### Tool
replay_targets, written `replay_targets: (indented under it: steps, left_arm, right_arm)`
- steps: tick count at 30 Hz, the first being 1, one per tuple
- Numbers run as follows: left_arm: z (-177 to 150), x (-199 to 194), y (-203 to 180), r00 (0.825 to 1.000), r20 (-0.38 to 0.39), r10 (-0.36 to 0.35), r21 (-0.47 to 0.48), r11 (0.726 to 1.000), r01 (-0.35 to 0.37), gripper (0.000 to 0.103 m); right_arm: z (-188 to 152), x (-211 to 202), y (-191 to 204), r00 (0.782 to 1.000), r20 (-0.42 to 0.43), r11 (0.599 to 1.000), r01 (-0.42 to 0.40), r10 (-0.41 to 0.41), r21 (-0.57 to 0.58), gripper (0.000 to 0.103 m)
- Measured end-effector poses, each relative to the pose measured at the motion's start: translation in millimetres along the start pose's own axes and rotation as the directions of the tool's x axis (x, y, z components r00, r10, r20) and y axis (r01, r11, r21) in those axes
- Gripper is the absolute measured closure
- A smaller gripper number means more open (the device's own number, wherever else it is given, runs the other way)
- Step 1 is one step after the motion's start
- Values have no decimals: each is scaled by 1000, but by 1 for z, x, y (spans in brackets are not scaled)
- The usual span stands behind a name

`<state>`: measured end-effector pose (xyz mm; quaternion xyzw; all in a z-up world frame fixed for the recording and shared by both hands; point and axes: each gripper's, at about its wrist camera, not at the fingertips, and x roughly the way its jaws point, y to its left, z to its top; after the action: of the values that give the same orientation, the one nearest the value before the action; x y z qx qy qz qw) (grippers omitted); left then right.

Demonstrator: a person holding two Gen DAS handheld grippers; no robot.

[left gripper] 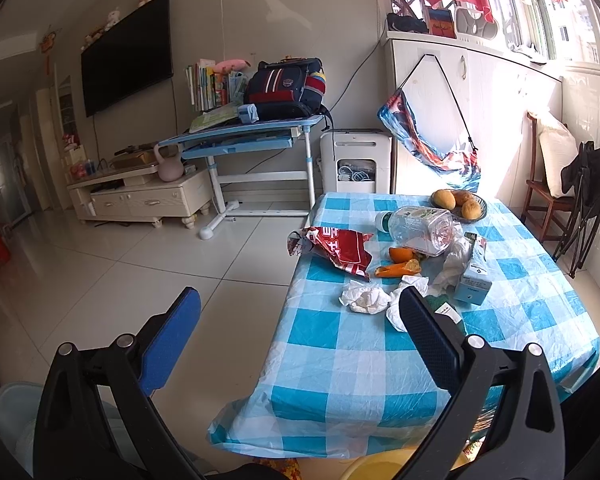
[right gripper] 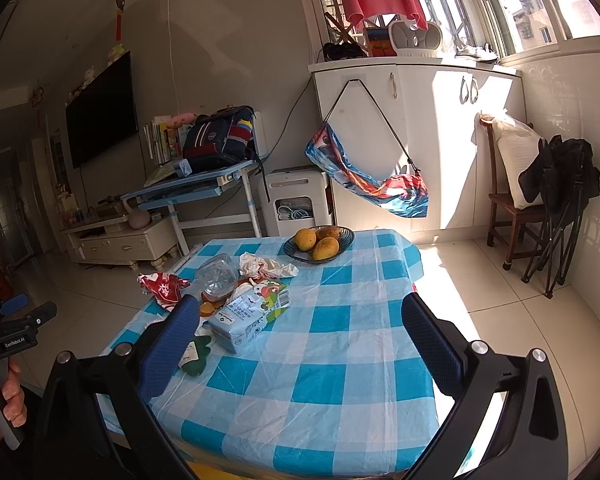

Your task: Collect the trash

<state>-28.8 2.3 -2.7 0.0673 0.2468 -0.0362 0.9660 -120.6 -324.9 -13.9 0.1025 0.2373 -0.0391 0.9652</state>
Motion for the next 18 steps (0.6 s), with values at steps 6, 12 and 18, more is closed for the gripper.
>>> replay_targets:
  steps: [6, 12, 18]
  left_arm:
    - [0, 0, 0, 1000, 1, 1, 2, 1000, -1, 7]
    - [-1, 0, 1, 1000, 1, 0, 1, 1000, 0, 7]
    - [-2, 0, 1, 1000, 1, 0, -1, 1000, 0, 7]
  right_arm:
    - [2, -2, 0, 1000, -1, 1000, -1, 1, 0, 6]
    - [2, -2, -1, 1000, -3, 1000, -2, 2, -2, 6]
    - [4, -4, -1, 1000, -3, 1000, -1, 1, -2, 6]
